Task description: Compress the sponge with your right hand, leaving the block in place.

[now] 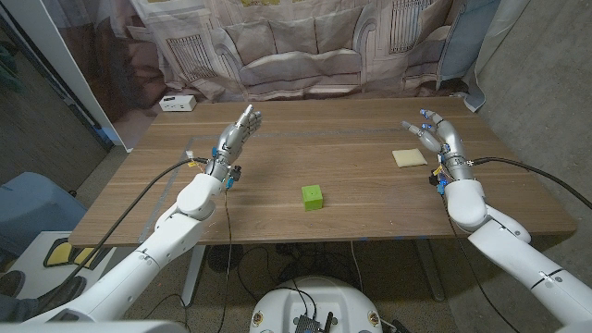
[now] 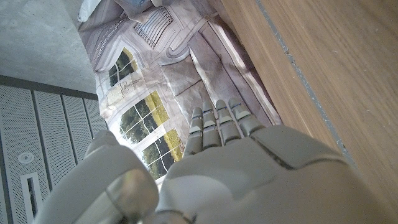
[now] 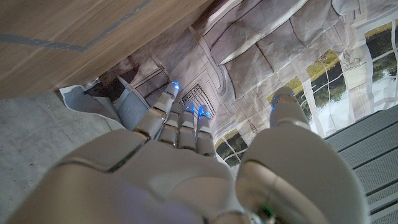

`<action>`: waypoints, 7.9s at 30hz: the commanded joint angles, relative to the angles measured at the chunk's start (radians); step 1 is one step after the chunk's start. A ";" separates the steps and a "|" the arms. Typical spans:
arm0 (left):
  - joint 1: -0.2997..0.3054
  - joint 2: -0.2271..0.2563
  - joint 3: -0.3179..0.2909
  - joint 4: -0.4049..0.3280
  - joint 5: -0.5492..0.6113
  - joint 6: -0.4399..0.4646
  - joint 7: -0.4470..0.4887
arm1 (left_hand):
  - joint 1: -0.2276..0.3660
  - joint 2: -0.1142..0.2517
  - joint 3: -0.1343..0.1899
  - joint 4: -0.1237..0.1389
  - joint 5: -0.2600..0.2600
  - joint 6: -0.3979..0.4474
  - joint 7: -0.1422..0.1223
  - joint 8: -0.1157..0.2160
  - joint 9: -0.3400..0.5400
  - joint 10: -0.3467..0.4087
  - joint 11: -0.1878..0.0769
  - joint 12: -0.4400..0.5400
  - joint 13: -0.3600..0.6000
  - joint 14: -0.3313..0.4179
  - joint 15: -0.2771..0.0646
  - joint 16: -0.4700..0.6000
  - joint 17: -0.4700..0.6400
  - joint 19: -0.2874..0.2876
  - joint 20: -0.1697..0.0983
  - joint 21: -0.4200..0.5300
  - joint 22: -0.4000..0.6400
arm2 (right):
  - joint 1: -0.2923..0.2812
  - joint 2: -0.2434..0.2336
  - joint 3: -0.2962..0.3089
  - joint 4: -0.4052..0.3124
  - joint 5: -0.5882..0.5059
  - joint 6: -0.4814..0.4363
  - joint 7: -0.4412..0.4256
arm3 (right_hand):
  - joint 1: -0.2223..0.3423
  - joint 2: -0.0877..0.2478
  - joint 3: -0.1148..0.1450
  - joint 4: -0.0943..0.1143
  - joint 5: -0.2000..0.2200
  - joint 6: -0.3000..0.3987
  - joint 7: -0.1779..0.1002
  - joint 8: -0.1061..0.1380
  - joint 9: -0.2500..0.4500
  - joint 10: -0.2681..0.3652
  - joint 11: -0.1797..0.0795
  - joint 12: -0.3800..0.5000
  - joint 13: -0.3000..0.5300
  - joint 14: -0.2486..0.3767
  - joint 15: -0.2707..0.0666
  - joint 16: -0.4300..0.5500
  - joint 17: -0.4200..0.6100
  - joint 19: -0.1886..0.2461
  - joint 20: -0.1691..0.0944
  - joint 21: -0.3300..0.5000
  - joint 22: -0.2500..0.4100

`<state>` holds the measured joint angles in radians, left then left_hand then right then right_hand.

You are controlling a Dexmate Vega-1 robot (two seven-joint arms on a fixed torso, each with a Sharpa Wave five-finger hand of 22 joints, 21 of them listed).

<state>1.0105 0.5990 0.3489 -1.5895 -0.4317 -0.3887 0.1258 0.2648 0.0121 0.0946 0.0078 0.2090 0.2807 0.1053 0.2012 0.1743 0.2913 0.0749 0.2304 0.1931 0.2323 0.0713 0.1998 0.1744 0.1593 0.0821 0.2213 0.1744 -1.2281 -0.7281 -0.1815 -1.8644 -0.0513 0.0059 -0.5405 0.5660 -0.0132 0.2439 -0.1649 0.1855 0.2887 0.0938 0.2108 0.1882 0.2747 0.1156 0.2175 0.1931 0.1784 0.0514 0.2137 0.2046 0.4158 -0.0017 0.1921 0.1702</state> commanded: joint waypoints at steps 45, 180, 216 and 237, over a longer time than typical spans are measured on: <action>0.009 -0.028 -0.002 0.035 0.002 -0.048 0.007 | 0.018 0.007 0.000 -0.012 -0.009 0.017 0.000 -0.004 0.006 0.015 -0.001 -0.002 0.002 0.016 -0.001 -0.006 0.005 0.006 0.004 -0.015 0.003 | 0.140 -0.121 -0.180 -0.145 -0.195 -0.569 0.045 | -0.019 -0.022 -0.027 0.028 0.010 0.035 -0.017 0.007 0.007 0.070 -0.024 0.003 0.003 0.071 -0.014 0.022 0.012 0.054 0.001 0.013 0.005; 0.058 -0.033 -0.017 0.006 0.009 -0.051 0.042 | 0.026 0.027 0.004 -0.030 -0.014 0.032 0.000 -0.009 0.006 0.027 -0.006 -0.013 0.004 0.027 -0.005 -0.010 0.005 0.010 0.004 -0.023 0.004 | 0.702 -0.176 -0.720 0.026 -0.236 -1.049 0.574 | 0.134 -0.014 -0.003 -0.001 0.022 0.066 -0.009 -0.005 0.010 0.144 -0.045 -0.009 -0.001 0.174 -0.035 0.027 0.002 0.186 -0.008 0.017 0.001; 0.053 -0.037 -0.012 0.006 0.001 -0.034 0.045 | 0.026 0.032 0.005 -0.034 -0.014 0.038 -0.002 -0.009 0.006 0.032 -0.004 -0.014 0.004 0.031 -0.007 -0.009 0.005 0.011 0.003 -0.024 0.004 | 0.747 -0.152 -0.764 0.109 -0.248 -1.034 0.651 | 0.210 -0.023 0.008 0.001 0.032 0.084 -0.020 0.000 0.010 0.164 -0.053 -0.004 -0.001 0.195 -0.046 0.024 0.002 0.205 -0.015 0.014 0.001; 0.049 -0.050 -0.009 0.026 -0.008 -0.038 0.048 | 0.027 0.035 0.005 -0.037 -0.015 0.045 -0.001 -0.008 0.006 0.038 -0.003 -0.013 0.004 0.036 -0.007 -0.008 0.005 0.012 0.003 -0.024 0.004 | 0.763 -0.137 -0.775 0.154 -0.245 -1.025 0.667 | 0.223 -0.010 -0.010 0.022 0.031 0.239 -0.042 0.038 0.009 0.303 -0.064 0.026 -0.002 0.345 -0.085 0.079 0.020 0.351 -0.041 0.048 0.004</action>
<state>1.0640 0.5558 0.3367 -1.5752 -0.4324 -0.4218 0.1747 0.2912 0.0384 0.0968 -0.0220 0.1962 0.3164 0.1054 0.1925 0.1793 0.3236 0.0714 0.2186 0.1927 0.2592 0.0624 0.1923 0.1743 0.1592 0.0821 0.2015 0.1743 -0.4703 -0.8749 -0.9504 -1.7378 -0.3004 -1.0253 0.1247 0.7717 -0.0286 0.2358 -0.1485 0.2119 0.4890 0.0589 0.2366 0.1927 0.5416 0.0496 0.2334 0.1879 0.4886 -0.0218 0.2769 0.2175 0.7293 -0.0346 0.2287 0.1695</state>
